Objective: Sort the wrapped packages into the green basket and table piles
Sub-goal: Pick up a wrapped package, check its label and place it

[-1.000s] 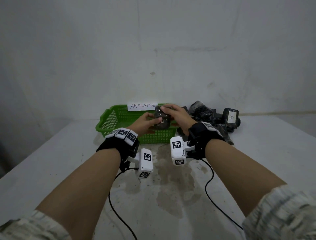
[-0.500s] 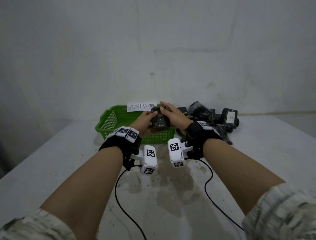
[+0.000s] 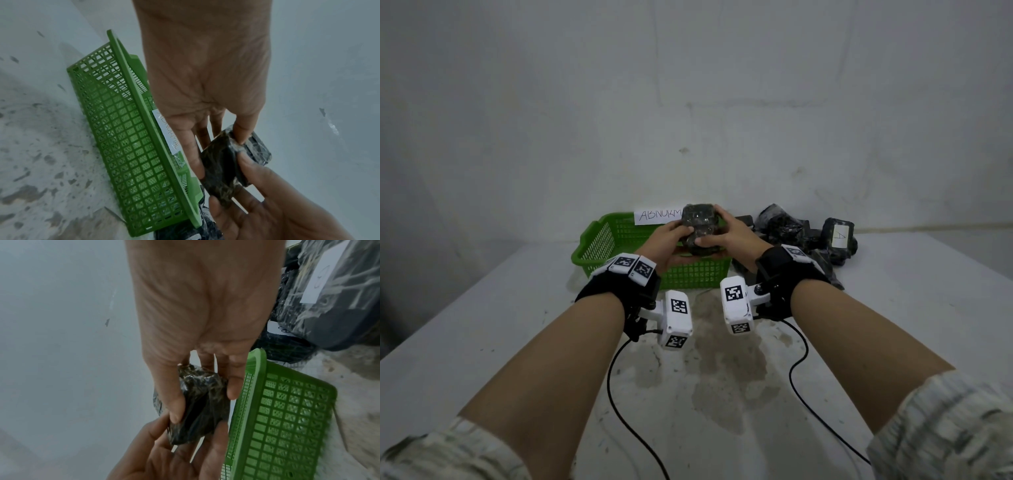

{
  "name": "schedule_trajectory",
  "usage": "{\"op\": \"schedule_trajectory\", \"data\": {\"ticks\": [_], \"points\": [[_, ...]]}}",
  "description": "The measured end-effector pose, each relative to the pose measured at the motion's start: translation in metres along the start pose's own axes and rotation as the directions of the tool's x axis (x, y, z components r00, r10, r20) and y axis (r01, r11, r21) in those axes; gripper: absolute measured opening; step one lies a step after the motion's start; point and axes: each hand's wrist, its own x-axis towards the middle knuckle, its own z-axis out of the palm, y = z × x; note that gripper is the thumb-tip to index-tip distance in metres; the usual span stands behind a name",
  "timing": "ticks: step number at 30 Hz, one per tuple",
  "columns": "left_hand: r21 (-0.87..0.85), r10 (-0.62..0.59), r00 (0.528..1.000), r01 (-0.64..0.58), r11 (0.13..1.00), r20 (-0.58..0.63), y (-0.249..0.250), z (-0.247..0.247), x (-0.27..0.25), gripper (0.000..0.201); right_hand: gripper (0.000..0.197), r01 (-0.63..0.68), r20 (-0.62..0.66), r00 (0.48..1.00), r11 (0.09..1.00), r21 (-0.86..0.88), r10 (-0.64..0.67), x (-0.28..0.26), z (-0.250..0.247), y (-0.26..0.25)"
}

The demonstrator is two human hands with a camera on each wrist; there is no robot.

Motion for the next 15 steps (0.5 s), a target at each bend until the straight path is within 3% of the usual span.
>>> {"op": "schedule_trajectory", "data": {"ticks": [2, 6, 11, 15], "points": [[0.029, -0.002, 1.000, 0.002, 1.000, 0.006, -0.001, 0.000, -0.001, 0.029, 0.096, 0.042, -0.029, 0.999, 0.999, -0.021, -0.043, -0.001, 0.001, -0.001], [0.145, 0.085, 0.996, -0.088, 0.986, 0.025, -0.002, -0.007, -0.001, 0.053, 0.095, 0.074, -0.038, 0.997, 0.997, -0.010, -0.074, 0.000, 0.002, -0.001], [0.113, 0.197, 0.980, -0.200, 0.973, 0.038, 0.001, -0.011, 0.000, 0.057, 0.064, -0.088, 0.100, 0.992, 0.984, 0.158, 0.072, -0.005, 0.001, -0.004], [0.097, 0.201, 0.976, -0.208, 0.973, 0.083, 0.000, -0.010, 0.001, 0.057, 0.042, -0.083, 0.075, 0.995, 0.958, 0.273, 0.065, -0.003, 0.003, -0.005]]}}
